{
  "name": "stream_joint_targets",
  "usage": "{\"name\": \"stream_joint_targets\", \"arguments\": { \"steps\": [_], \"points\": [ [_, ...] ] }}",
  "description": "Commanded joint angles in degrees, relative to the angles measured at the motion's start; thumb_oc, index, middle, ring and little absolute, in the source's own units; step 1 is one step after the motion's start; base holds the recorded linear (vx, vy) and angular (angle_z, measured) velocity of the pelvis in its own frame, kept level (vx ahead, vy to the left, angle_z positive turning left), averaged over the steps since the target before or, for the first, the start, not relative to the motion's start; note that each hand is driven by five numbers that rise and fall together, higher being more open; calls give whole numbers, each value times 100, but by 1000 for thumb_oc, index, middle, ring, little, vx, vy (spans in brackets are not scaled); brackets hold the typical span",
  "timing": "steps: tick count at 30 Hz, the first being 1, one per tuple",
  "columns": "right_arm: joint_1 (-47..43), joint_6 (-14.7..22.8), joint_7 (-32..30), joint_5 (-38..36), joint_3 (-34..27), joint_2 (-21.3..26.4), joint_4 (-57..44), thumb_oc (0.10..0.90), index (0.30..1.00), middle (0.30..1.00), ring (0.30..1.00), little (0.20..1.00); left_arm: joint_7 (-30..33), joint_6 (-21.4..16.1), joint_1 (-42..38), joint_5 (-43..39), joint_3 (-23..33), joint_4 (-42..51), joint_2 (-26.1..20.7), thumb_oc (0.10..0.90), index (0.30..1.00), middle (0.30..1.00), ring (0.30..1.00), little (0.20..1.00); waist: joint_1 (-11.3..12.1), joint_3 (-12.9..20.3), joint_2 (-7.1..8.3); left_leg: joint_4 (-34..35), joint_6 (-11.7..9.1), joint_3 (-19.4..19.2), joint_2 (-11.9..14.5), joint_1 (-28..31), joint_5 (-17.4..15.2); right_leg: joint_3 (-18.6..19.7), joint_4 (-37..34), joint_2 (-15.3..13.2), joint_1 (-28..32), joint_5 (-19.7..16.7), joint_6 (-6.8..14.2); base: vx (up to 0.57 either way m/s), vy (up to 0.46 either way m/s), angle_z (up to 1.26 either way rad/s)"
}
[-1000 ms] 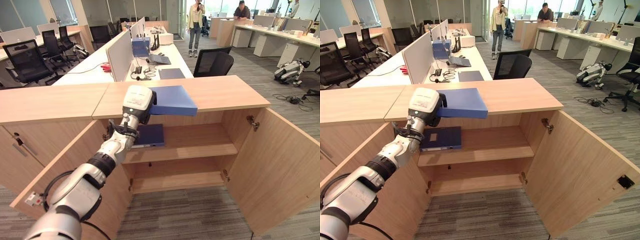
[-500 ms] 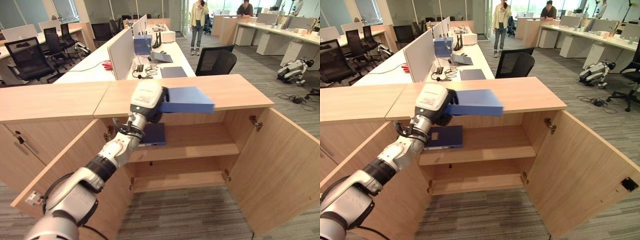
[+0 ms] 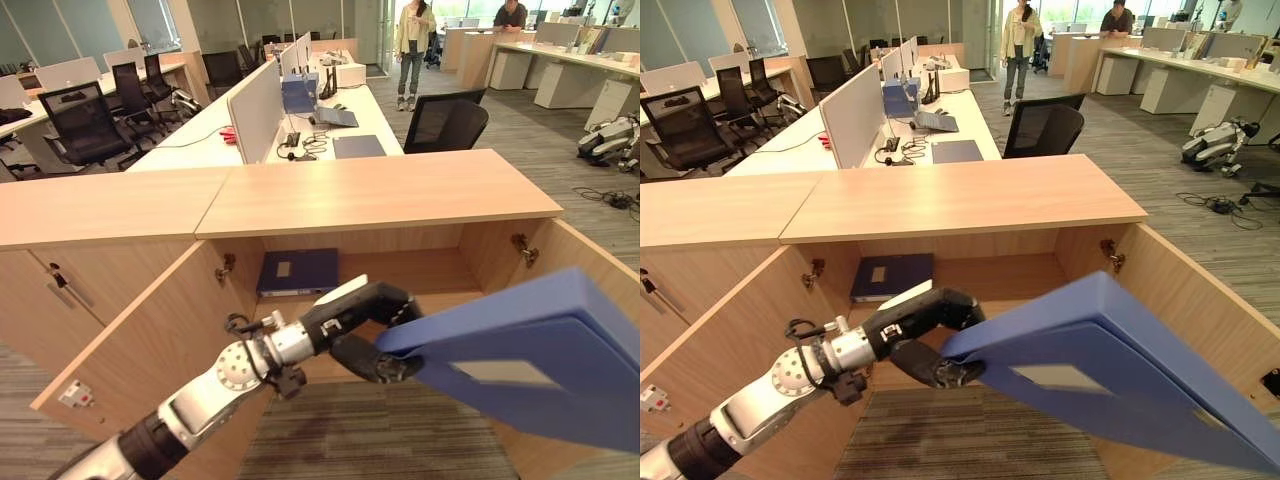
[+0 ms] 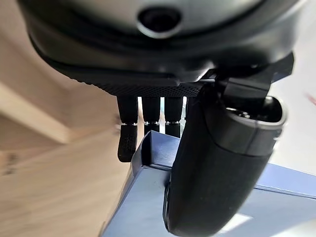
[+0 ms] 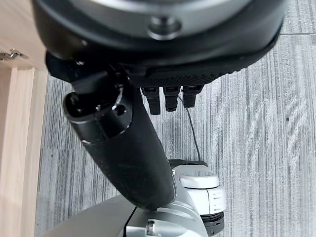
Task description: Put the empty folder in the office cabinet
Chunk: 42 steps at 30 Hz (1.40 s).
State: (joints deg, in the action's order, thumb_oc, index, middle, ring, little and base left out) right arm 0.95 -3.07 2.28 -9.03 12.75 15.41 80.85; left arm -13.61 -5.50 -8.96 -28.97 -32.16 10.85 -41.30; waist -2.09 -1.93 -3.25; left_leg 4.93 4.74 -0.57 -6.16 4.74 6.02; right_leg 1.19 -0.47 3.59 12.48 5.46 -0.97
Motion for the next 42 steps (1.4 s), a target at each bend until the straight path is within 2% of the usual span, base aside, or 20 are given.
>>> {"name": "stream_joint_targets", "arguments": {
  "steps": [1, 4, 5, 6, 7, 8, 9, 11, 12, 17, 21, 24, 27, 33, 37, 42],
  "points": [
    [-533, 210, 89, -223, 105, -82, -286, 800, 900, 900, 900, 900, 545, -377, -283, -73, 1286, 171, 109, 400, 300, 300, 300, 300, 150, -126, 238, 7, -274, 151, 61, 476, -932, -101, -396, -291, -71, -539, 458, -8, -16, 4],
    [-415, 363, 66, -331, 181, 65, -1144, 800, 900, 900, 900, 900, 571, -257, 327, 450, 1709, 21, -11, 400, 300, 300, 300, 300, 179, -122, 267, 7, -271, 142, 70, 446, -909, -85, -374, -281, -103, -542, 452, -7, -11, 3],
    [-261, 405, 49, -367, 187, 170, -1675, 800, 900, 900, 900, 900, 570, -218, 598, 636, 1863, -60, -18, 400, 300, 300, 300, 300, 174, -113, 272, 7, -271, 134, 75, 425, -903, -82, -367, -276, -126, -539, 451, -39, -30, -1],
    [4, 483, 35, -327, 166, 397, -2729, 800, 900, 900, 900, 900, 555, -155, 935, 1253, 2082, -308, -46, 400, 300, 300, 300, 300, 176, -125, 282, 7, -267, 132, 80, 390, -857, -78, -350, -269, -170, -555, 447, 0, 0, 0],
    [23, 473, 33, -326, 167, 403, -2744, 800, 900, 900, 900, 900, 555, -156, 947, 1257, 2079, -306, -41, 400, 300, 300, 300, 300, 172, -114, 278, 7, -262, 140, 77, 415, -899, -80, -359, -271, -140, -522, 451, 0, 0, 0],
    [181, 549, -18, -249, 61, 603, -3548, 800, 900, 900, 900, 900, 596, -118, 1167, 1645, 2262, -534, 30, 400, 300, 300, 300, 300, 170, -133, 284, 7, -254, 151, 76, 418, -899, -97, -354, -272, -138, -503, 454, 28, -8, -4],
    [199, 535, -19, -245, 59, 612, -3573, 800, 900, 900, 900, 900, 597, -121, 1172, 1652, 2260, -536, 38, 400, 300, 300, 300, 300, 167, -129, 278, 7, -253, 154, 76, 420, -900, -100, -352, -272, -136, -501, 454, 0, 0, 0],
    [375, 599, -125, -107, -196, 849, -4547, 800, 900, 900, 900, 900, 698, -29, 1386, 2335, 2495, -902, 222, 400, 300, 300, 300, 300, 166, -142, 278, 7, -238, 171, 70, 415, -903, -128, -344, -274, -149, -471, 448, 0, 0, 0],
    [391, 584, -125, -103, -201, 856, -4572, 800, 900, 900, 900, 900, 700, -30, 1388, 2344, 2492, -904, 232, 400, 300, 300, 300, 300, 164, -140, 272, 7, -237, 173, 70, 417, -904, -130, -343, -274, -147, -470, 448, 0, 0, 0],
    [477, 564, -444, 648, -650, 1238, -5653, 800, 900, 900, 900, 900, 873, 142, 1598, 3101, 2896, -1279, 522, 400, 300, 300, 300, 300, 203, -155, 256, 7, -208, 203, 62, 429, -924, -160, -367, -285, -127, -444, 427, 0, 0, 0],
    [479, 615, -649, 1160, -962, 1453, -6653, 800, 900, 900, 900, 900, 1001, 153, 1608, 3301, 3073, -1233, 650, 400, 300, 300, 300, 300, 229, -164, 255, 7, -197, 197, 60, 409, -881, -188, -373, -286, -147, -476, 406, 6, -5, 2],
    [496, 675, -624, 1176, -1006, 1468, -7044, 800, 900, 900, 900, 900, 1025, 151, 1614, 3285, 3092, -1192, 672, 400, 300, 300, 300, 300, 234, -174, 257, 7, -196, 193, 64, 413, -879, -192, -367, -288, -142, -480, 399, 0, 0, 0],
    [400, 822, -333, 1037, -770, 1521, -7683, 800, 900, 900, 900, 900, 1029, 130, 1586, 3208, 3041, -1115, 707, 400, 300, 300, 300, 300, 255, -182, 270, 7, -195, 199, 65, 414, -874, -186, -376, -295, -143, -495, 388, 0, 0, 0],
    [187, 862, 197, 692, -335, 1629, -7977, 800, 900, 900, 900, 900, 983, 63, 1389, 3212, 2943, -1069, 678, 400, 300, 300, 300, 300, 304, -167, 305, 7, -217, 191, 67, 416, -868, -204, -403, -303, -115, -506, 384, 0, 0, 0],
    [51, 884, 313, 578, -262, 1668, -8032, 800, 900, 900, 900, 900, 927, 35, 1252, 3143, 2871, -1056, 660, 400, 300, 300, 300, 300, 320, -165, 316, 7, -225, 205, 71, 426, -869, -219, -415, -306, -102, -501, 380, -16, -5, 2],
    [-294, 994, 481, 326, -255, 1748, -8091, 800, 900, 900, 900, 900, 589, -114, 982, 2565, 2661, -887, 587, 400, 300, 300, 300, 300, 336, -124, 313, 7, -235, 227, 73, 419, -861, -231, -414, -316, -107, -495, 392, 0, 0, 0]
  ]
}}
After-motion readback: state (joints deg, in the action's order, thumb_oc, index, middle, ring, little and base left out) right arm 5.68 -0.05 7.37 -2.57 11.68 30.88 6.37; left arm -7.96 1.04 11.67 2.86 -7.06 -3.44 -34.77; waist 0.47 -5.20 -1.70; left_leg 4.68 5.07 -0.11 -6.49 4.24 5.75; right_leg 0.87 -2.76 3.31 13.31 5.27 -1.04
